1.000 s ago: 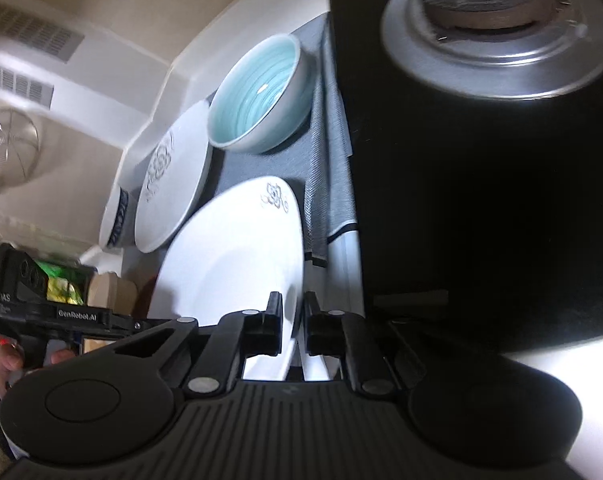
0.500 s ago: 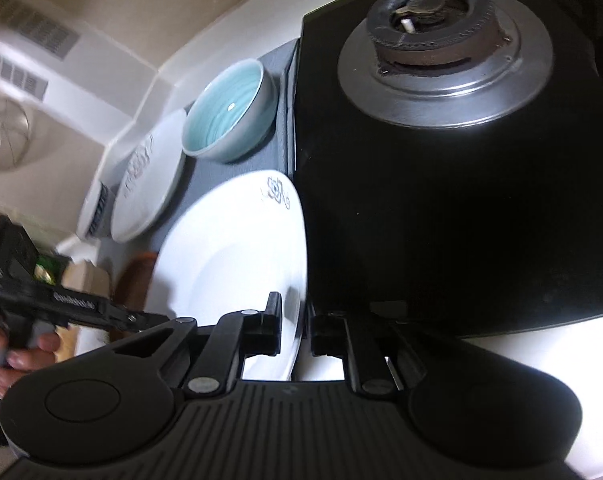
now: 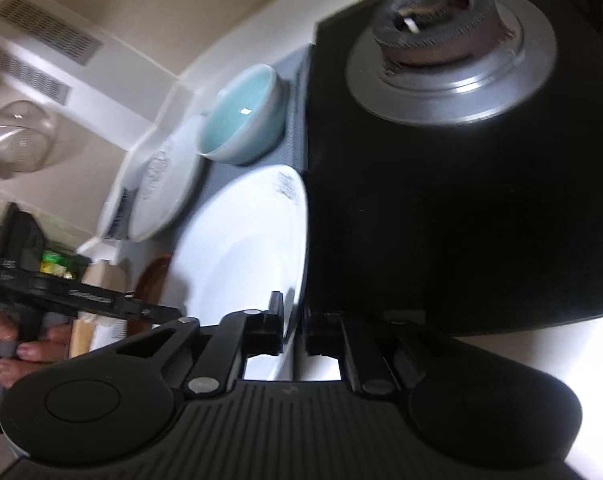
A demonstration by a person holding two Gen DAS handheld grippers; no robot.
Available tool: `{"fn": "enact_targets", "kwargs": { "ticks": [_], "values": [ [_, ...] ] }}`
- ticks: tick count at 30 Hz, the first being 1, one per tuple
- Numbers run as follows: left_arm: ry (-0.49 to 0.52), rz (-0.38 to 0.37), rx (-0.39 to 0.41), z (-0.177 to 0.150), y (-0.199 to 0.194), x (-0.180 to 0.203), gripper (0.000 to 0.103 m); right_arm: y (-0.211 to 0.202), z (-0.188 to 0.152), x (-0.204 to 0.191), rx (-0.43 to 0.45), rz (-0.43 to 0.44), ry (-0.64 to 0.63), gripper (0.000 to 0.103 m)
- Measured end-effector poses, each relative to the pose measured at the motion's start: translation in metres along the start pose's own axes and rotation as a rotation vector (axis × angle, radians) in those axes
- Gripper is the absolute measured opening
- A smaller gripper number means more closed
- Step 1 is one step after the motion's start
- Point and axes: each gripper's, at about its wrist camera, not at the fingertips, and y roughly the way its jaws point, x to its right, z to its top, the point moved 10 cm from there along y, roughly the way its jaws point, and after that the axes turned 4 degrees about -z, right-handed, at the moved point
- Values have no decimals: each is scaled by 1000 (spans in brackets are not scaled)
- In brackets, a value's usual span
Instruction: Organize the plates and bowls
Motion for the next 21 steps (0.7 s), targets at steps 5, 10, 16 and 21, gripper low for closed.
{"fn": "enact_targets", "kwargs": {
  "ticks": [5,10,16,21],
  "values": [
    [-24,-19,-10,-3,4,-2,20,-15,4,-9,21,35,1,11],
    [-16,-36,-20,-4,7,-9,12,-15,5,-2,31,41,27,10],
    [-22,-70,-13,-4,7,-11,9,-10,3,9,26,34,54,9],
    [-29,-88,-8,-9,-6,-17,7,-8,0,15,15,44,91,8]
  ]
}}
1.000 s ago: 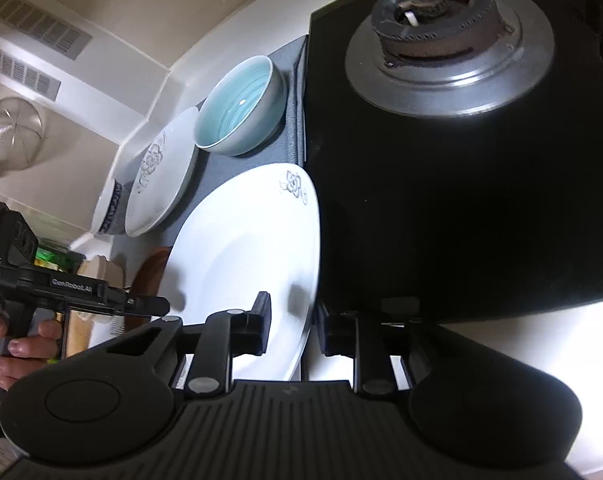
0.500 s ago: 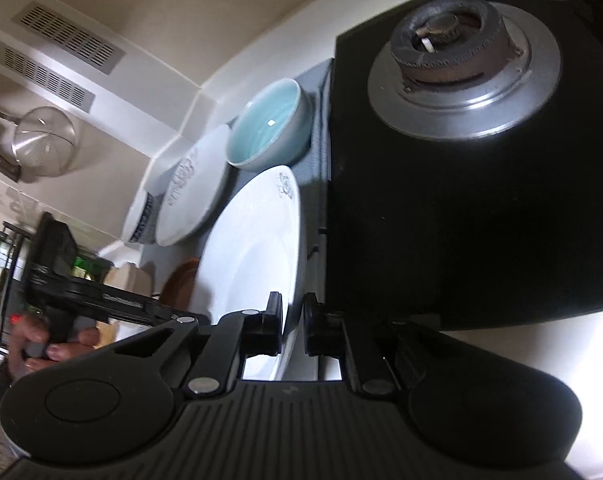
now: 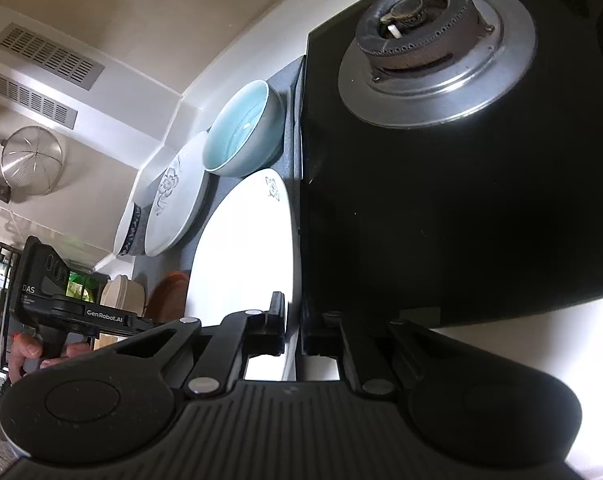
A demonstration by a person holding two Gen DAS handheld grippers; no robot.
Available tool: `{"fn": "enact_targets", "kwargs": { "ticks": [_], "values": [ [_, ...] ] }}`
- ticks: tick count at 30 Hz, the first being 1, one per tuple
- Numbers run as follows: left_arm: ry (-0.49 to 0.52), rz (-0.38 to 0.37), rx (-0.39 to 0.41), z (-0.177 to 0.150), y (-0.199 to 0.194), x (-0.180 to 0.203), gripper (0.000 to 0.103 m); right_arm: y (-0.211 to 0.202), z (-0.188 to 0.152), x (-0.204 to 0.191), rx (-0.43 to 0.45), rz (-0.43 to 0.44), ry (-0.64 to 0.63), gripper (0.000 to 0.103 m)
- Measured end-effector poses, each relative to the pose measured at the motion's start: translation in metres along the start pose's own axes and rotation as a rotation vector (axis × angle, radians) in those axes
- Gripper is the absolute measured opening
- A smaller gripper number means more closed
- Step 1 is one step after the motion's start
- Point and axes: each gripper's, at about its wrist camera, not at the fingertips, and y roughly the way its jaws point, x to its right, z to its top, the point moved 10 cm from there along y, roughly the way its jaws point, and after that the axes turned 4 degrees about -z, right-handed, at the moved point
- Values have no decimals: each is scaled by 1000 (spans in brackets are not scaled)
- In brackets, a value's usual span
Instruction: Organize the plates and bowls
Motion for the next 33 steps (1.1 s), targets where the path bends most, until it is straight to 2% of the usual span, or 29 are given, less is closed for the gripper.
{"fn": "enact_targets", "kwargs": {
  "ticks": [3,4,6,7,8,9,12,17,19,22,24,26,29,30,32,33],
  "values": [
    [-7,-7,2,0,-7,-1,5,-3,0,-1,7,11,15,9],
    [-8,-24,6,0,-9,0,1,-4,1,0,8,14,15,9],
    [-21,-144,-6,2,-12,15,0,-4,1,0,4,34,23,10],
    [11,-83,7,4,-14,17,0,-4,2,0,8,36,19,10],
    [54,49,35,9,-12,13,0,-3,2,1,7,23,10,9],
    [49,97,34,11,-6,9,0,0,2,4,1,8,10,8],
    [15,45,43,16,2,3,0,3,4,12,0,-8,14,7],
    [-18,0,52,17,12,-4,1,1,-1,28,-4,-27,37,5],
    [-24,-11,47,19,22,0,5,-3,-2,33,-2,-20,45,5],
    [-7,-35,16,21,45,14,18,-5,-1,37,0,-17,49,5],
    [17,-4,-8,20,60,18,43,-5,0,38,-1,-13,48,5],
    [9,40,-22,20,74,15,50,-4,1,38,-2,-12,49,5],
    [-2,-3,-30,19,88,18,47,-4,1,39,1,-5,47,5],
    [2,-35,-41,19,94,24,31,-4,0,41,2,-2,55,5],
    [25,17,-40,19,102,24,23,-3,0,44,5,11,83,6],
    [33,19,-40,19,105,25,23,-3,0,45,9,11,86,6]
  ]
}}
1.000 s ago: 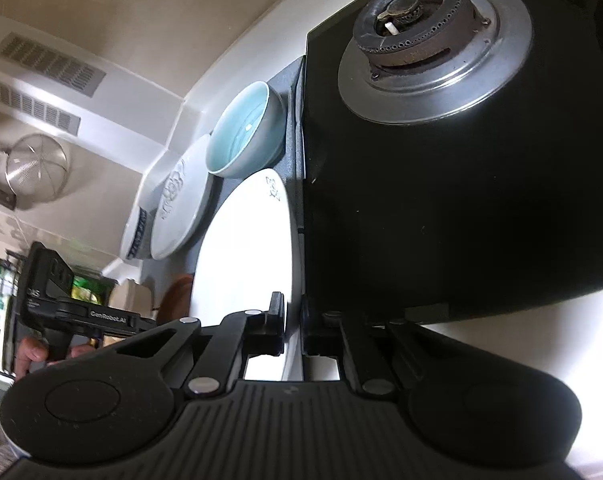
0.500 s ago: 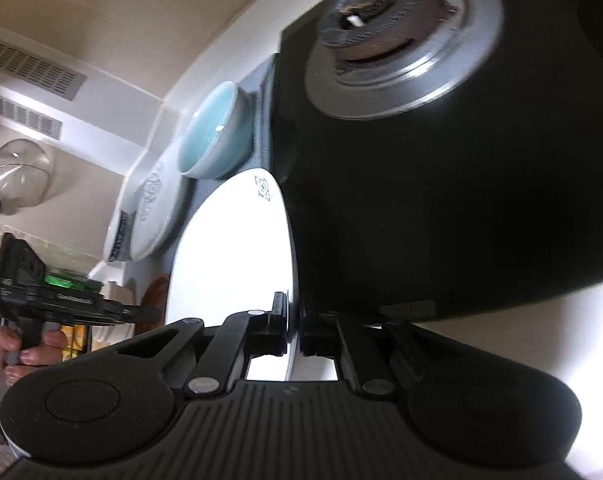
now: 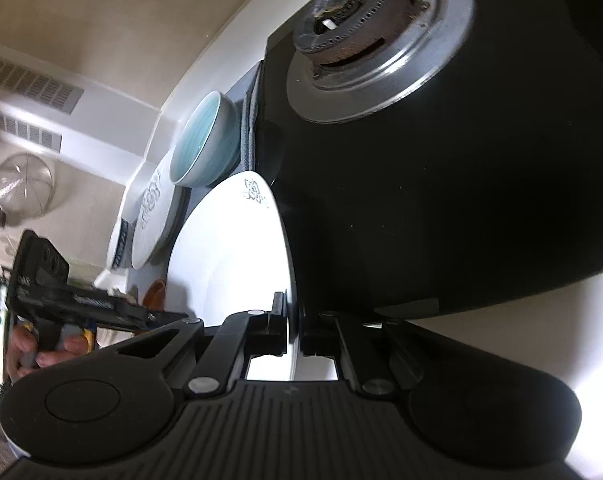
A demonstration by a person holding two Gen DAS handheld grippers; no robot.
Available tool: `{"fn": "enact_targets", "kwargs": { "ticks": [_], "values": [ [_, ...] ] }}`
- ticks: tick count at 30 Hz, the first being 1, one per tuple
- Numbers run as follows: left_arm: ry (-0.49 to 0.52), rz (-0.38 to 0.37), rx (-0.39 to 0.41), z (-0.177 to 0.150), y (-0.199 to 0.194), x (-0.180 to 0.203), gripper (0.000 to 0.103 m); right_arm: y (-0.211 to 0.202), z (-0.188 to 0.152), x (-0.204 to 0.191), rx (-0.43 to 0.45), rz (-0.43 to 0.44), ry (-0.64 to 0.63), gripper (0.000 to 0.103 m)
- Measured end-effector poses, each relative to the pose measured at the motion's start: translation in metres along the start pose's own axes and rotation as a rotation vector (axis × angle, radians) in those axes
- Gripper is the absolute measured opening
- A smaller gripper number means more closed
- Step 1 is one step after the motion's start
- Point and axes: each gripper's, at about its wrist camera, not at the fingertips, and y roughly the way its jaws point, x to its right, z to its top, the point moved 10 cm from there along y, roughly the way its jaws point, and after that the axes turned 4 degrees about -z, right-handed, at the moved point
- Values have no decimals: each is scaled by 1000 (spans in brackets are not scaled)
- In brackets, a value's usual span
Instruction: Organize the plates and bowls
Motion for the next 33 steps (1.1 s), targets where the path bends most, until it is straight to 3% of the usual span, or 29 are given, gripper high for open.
{"fn": "enact_targets", "kwargs": {
  "ticks": [5,10,16,22,25,28,33],
  "values": [
    [-35,-99,15,-6,-3,-5,20,-3,-5,6,9,8,46,7],
    [-13,-124,28,0,-12,-5,20,-6,-13,5,39,28,100,7],
    [33,-73,-15,10,-23,-13,15,-2,-16,-12,121,13,105,6],
    [84,-67,-47,25,-15,-14,17,7,-30,-21,217,-57,115,6],
    [132,-71,-108,18,-6,-13,21,7,-32,-23,278,-90,116,7],
    [200,-56,-152,15,2,-3,23,9,-33,-18,301,-84,173,8],
    [261,-37,-145,14,4,6,25,14,-36,-14,299,-44,212,16]
  ]
}}
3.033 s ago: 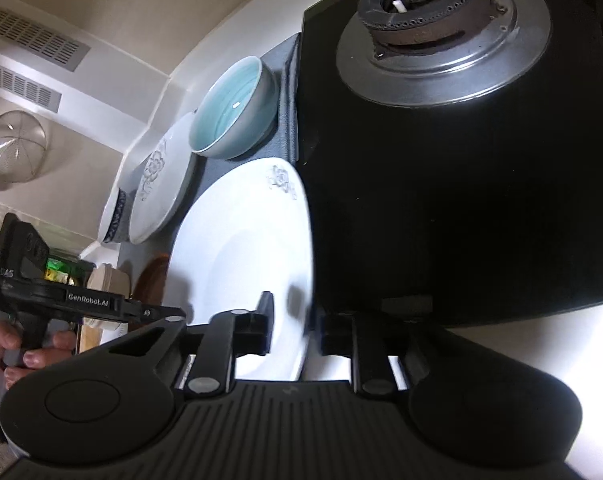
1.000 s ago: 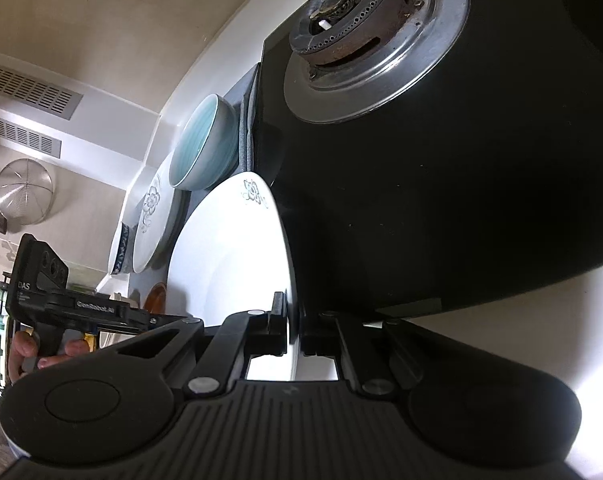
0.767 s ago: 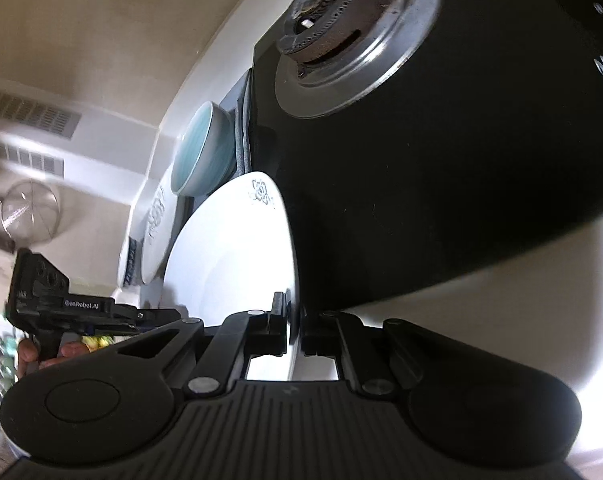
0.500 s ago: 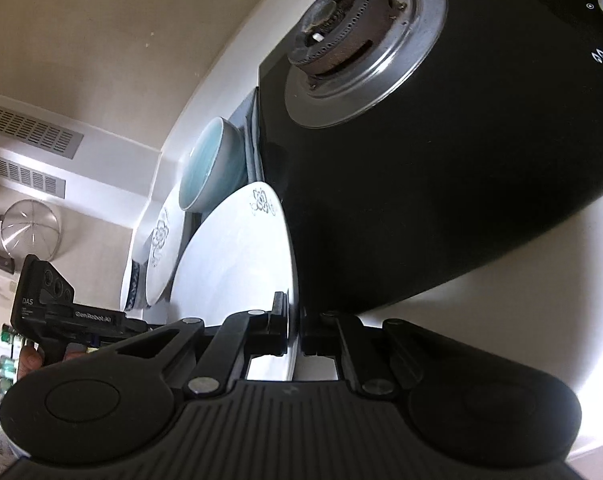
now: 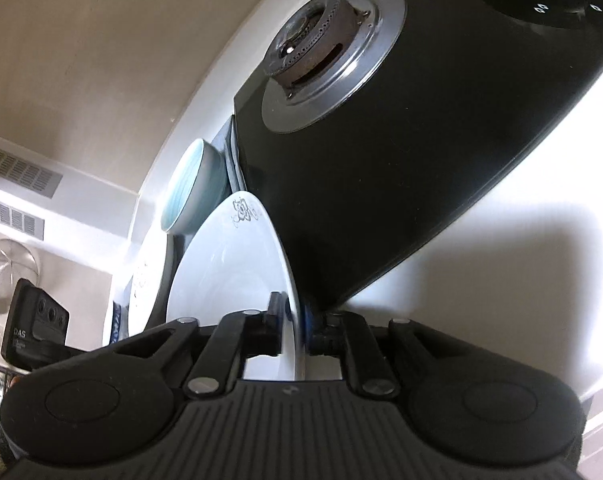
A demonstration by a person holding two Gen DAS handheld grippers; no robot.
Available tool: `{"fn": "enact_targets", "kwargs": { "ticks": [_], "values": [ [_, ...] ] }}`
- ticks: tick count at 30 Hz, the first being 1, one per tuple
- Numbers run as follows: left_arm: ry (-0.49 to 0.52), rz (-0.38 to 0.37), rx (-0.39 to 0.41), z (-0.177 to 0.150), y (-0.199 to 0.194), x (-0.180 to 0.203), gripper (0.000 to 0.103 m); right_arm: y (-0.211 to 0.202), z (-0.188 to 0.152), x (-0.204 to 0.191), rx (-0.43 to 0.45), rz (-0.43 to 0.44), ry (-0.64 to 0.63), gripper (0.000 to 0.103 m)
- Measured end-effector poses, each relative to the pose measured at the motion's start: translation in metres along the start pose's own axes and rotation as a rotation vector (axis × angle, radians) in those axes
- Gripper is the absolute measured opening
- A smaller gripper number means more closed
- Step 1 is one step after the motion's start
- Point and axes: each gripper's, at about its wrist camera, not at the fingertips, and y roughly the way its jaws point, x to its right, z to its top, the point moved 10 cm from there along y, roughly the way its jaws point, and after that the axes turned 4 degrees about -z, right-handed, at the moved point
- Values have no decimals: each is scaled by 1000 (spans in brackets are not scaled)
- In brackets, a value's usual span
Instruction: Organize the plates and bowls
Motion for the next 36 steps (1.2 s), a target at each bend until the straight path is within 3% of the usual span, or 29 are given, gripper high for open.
{"fn": "enact_targets", "kwargs": {
  "ticks": [4,8,16,19,29,36],
  "values": [
    [-76,-37,51,-4,-8,-9,20,0,-2,-5,-13,-46,-58,10],
    [-113,-61,89,-5,-19,-12,18,-7,-4,-12,-16,-19,-35,7],
    [-150,-81,98,-3,-23,-16,16,-10,-11,-12,-30,-12,-1,7],
    [-134,-98,144,3,-37,-12,14,-13,-8,-17,-23,6,11,8],
    [-161,-118,236,9,-92,-24,14,-10,8,-71,-34,70,-45,9],
    [-231,-116,323,1,-139,-68,14,30,16,-124,-92,131,-111,9]
  ]
}}
